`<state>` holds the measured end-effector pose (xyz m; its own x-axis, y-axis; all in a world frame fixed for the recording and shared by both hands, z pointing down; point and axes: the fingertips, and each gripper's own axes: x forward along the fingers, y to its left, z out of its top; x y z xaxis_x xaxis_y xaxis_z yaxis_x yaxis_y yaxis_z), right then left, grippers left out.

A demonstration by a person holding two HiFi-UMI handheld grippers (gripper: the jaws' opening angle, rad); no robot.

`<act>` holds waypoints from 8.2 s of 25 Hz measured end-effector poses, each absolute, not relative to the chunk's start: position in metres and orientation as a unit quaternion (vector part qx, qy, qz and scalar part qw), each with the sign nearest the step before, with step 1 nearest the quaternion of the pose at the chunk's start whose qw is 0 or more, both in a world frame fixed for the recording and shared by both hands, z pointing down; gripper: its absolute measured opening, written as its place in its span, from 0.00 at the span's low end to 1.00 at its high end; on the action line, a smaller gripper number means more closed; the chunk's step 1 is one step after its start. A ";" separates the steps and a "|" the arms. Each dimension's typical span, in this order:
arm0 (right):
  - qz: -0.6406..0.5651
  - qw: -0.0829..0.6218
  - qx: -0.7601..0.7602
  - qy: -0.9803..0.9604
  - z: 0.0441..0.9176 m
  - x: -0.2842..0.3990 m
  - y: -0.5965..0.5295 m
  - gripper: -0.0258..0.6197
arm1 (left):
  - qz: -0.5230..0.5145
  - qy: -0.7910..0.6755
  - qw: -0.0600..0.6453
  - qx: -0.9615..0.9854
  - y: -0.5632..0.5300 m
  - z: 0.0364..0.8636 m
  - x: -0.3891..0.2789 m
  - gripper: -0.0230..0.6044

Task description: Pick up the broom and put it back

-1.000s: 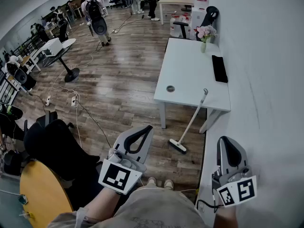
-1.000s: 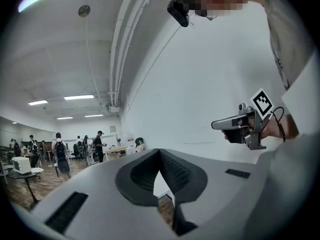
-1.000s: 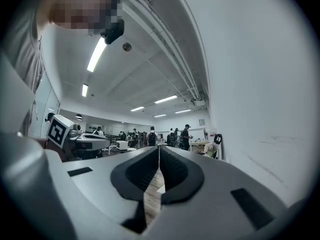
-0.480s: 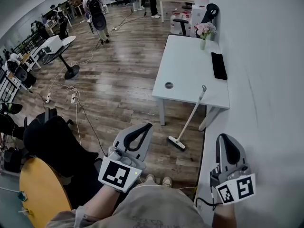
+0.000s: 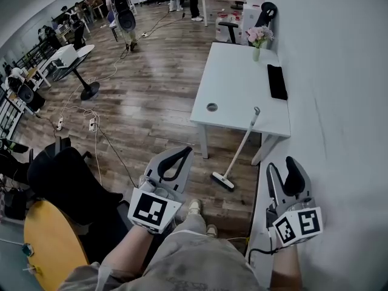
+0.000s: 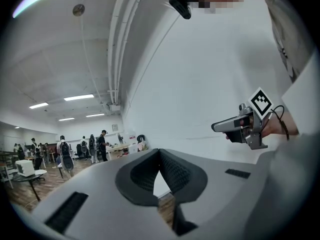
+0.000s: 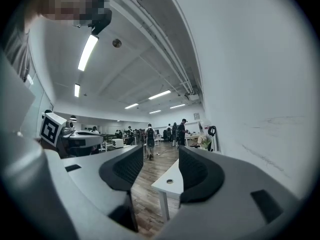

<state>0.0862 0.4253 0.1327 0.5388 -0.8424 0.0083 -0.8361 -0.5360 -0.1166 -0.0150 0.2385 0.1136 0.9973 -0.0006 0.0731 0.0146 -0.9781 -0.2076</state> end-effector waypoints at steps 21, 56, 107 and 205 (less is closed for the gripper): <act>-0.127 0.009 -0.897 0.423 0.227 0.221 0.330 0.40 | -0.086 -0.054 0.088 -0.991 0.134 0.190 0.122 0.06; -0.270 0.036 -0.915 0.298 0.517 0.364 0.279 0.43 | -0.241 -0.081 0.049 -0.966 0.044 0.441 0.290 0.06; 0.004 0.040 -0.786 0.617 0.107 0.256 0.247 0.21 | -0.061 0.114 0.107 -0.986 0.029 0.137 0.147 0.06; -0.221 -0.063 -0.486 0.843 0.709 0.066 -0.407 0.20 | -0.234 0.373 -0.080 -0.895 -0.335 0.770 -0.125 0.06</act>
